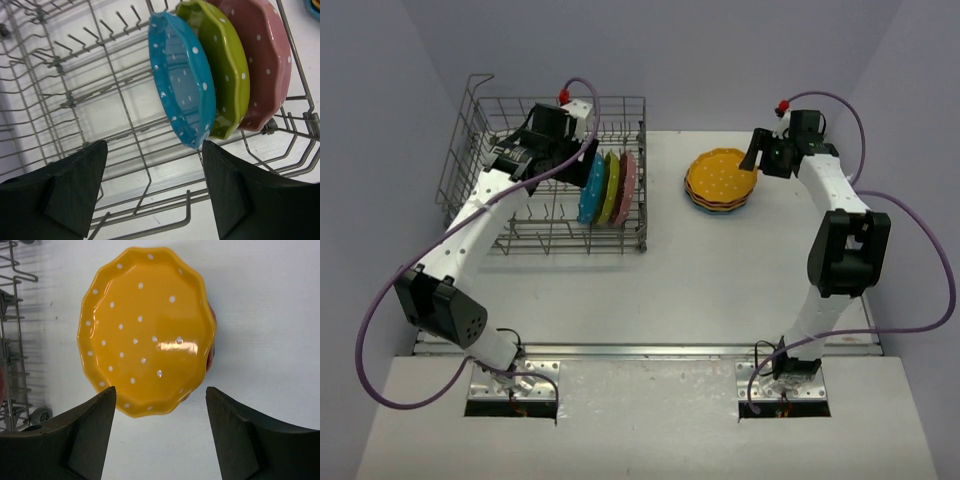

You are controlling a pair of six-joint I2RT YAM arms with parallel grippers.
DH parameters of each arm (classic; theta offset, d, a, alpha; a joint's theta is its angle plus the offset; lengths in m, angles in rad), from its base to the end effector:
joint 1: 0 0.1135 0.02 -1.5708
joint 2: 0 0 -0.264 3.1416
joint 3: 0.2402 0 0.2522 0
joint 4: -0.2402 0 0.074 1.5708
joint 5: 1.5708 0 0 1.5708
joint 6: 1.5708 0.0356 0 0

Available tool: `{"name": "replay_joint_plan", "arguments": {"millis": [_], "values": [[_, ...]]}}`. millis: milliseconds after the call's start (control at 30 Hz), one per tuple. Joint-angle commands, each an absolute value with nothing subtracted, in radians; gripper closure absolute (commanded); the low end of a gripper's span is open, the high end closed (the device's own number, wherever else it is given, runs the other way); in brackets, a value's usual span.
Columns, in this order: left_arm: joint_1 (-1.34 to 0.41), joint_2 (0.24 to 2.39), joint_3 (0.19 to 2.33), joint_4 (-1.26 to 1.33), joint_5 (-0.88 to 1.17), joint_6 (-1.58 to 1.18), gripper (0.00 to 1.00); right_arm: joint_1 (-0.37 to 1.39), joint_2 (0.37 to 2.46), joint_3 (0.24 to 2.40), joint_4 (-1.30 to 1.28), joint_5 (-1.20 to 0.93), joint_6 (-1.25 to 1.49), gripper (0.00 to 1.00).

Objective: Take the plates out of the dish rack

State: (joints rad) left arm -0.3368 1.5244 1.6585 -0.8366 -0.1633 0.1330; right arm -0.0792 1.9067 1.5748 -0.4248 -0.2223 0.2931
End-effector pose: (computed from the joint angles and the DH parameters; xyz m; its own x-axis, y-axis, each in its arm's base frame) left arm 0.3094 -0.1022 0.3989 -0.5767 0.3406 -0.7426 0.2880 0.9354 0.2053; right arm 0.4365 -0.0268 0.2650 -0.6791 0.3366 -0.6524 0.1186 0.9273 0.3550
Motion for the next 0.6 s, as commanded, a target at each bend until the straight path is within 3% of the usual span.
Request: {"name": "replay_joint_plan", "arguments": {"millis": [0, 300, 567], "values": [[-0.327, 1.579, 1.652, -0.771, -0.057, 0.095, 0.28, -0.084, 1.77, 1.519, -0.391, -0.285, 0.275, 0.27], [-0.327, 1.69, 1.664, -0.712, 0.016, 0.043, 0.33, -0.084, 1.631, 1.4, -0.379, -0.32, 0.274, 0.26], [-0.327, 1.778, 1.675, -0.691, -0.07, 0.023, 0.37, -0.084, 1.579, 1.368, -0.376, -0.294, 0.288, 0.13]]}}
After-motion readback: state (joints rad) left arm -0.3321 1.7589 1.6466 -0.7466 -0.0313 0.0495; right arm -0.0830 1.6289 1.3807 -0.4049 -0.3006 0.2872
